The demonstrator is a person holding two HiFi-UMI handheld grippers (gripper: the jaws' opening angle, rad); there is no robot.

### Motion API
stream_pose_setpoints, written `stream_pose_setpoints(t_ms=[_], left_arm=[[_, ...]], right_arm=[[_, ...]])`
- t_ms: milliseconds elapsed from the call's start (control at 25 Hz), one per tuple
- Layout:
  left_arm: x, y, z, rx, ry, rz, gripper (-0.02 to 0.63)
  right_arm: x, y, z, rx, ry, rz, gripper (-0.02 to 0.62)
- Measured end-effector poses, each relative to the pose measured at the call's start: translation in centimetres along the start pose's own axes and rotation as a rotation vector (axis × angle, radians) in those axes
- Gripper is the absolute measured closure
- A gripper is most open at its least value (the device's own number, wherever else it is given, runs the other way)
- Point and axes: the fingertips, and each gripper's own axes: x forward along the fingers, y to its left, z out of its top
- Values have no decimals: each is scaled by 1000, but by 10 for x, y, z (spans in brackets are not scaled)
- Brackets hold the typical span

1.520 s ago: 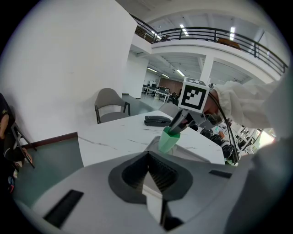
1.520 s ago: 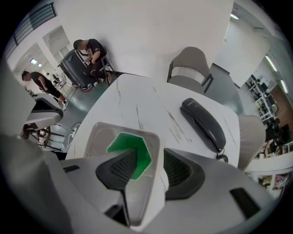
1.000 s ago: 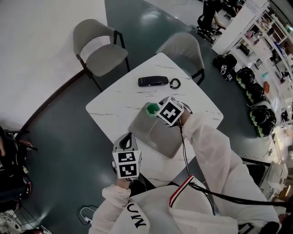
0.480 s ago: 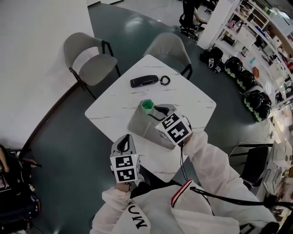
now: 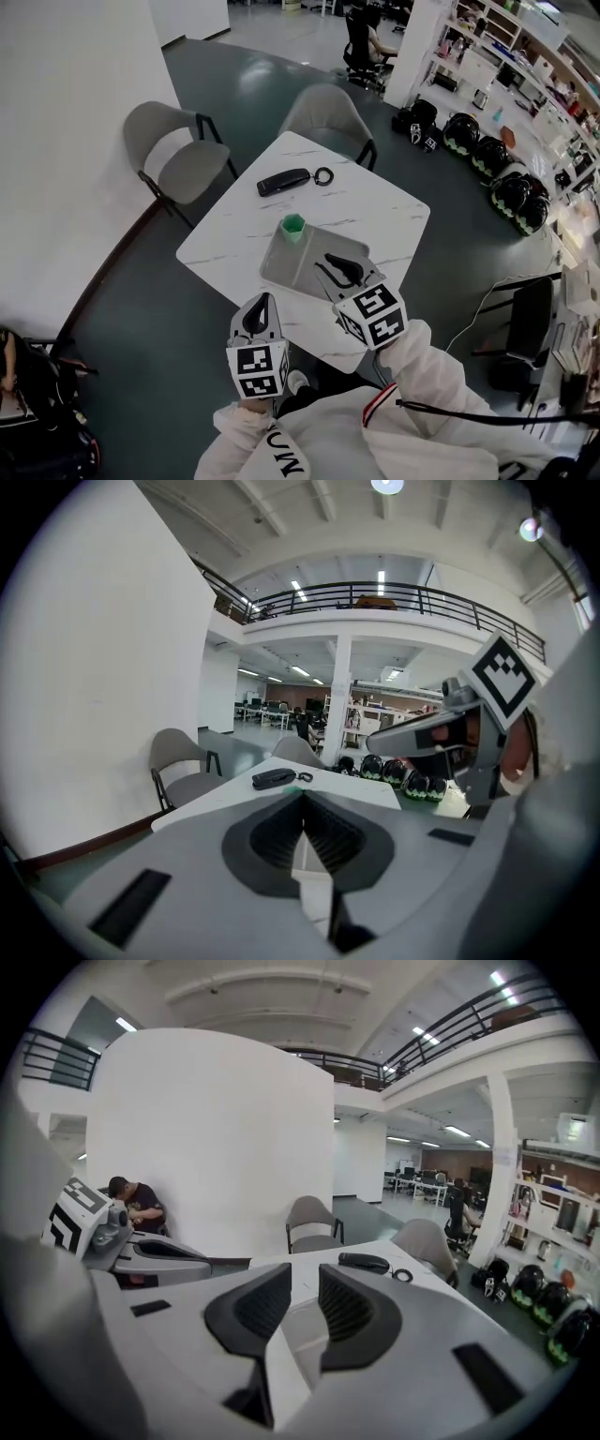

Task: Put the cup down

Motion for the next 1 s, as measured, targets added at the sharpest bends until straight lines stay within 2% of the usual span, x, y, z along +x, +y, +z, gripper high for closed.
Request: stream_pose_setpoints(t_ms=[120, 160, 360, 720, 1000], left_arm=[[-14, -11, 4, 27, -14, -27, 597], [-20, -15, 5, 33, -19, -35, 597], [-47, -30, 14, 60, -50, -73, 597], [-60, -55, 11, 86, -38, -136, 597], [-63, -73, 23, 95, -71, -135, 597]], right_arm=[[-27, 12, -7, 64, -26, -1, 508], [-38, 16, -9, 79, -35, -6, 532], [-80, 25, -8, 126, -104, -77, 589], [-100, 47, -22, 186, -128, -71, 589], [-119, 41, -7, 167, -225, -96, 589]])
